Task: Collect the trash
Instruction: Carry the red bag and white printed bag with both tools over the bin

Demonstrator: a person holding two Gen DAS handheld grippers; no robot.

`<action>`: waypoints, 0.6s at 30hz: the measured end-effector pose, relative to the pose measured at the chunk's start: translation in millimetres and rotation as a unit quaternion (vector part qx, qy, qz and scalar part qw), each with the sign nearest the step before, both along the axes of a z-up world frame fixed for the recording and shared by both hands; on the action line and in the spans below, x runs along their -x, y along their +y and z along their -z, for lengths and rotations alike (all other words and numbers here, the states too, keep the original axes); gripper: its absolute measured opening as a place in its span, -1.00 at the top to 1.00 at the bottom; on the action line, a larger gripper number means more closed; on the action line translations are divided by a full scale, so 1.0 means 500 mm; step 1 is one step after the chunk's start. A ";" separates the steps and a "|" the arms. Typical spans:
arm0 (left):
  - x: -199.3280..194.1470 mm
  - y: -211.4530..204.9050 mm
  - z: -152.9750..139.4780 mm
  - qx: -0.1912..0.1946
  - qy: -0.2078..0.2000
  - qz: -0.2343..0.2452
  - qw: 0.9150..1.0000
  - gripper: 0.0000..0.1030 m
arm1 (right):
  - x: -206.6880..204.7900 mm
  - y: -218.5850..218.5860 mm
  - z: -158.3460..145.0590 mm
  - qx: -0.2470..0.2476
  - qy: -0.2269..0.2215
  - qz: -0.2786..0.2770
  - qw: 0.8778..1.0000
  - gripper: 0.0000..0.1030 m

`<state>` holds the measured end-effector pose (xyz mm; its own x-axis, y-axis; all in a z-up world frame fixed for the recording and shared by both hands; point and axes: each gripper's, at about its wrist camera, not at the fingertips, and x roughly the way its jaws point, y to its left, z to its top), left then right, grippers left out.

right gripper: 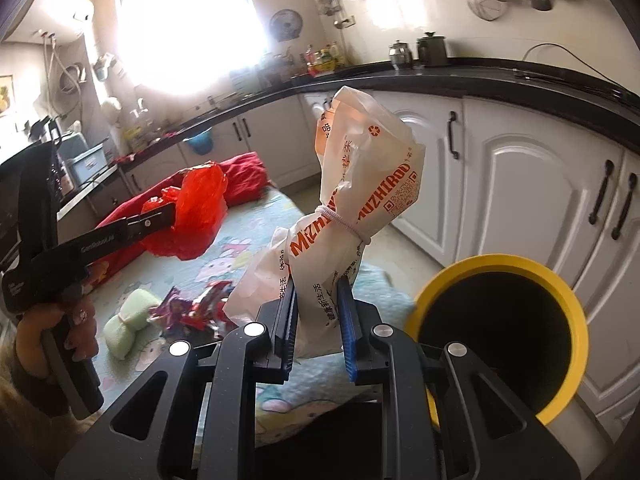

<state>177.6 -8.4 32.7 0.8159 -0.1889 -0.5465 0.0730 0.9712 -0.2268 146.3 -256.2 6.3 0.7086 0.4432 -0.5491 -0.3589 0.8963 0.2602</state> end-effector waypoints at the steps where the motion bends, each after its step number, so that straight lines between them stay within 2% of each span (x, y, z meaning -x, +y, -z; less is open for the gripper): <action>1: -0.002 -0.009 0.001 -0.001 0.000 0.004 1.000 0.59 | -0.001 -0.008 0.001 0.000 0.000 0.005 1.000 0.64; 18: -0.032 -0.185 0.033 -0.027 0.012 0.078 0.997 0.59 | -0.023 -0.147 0.039 0.008 0.025 0.081 0.996 0.64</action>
<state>193.8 -100.9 16.0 0.7655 -0.2826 -0.5781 0.2190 0.9592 -0.1789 158.0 -329.5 -13.3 0.7412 0.3154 -0.5926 -0.1957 0.9459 0.2587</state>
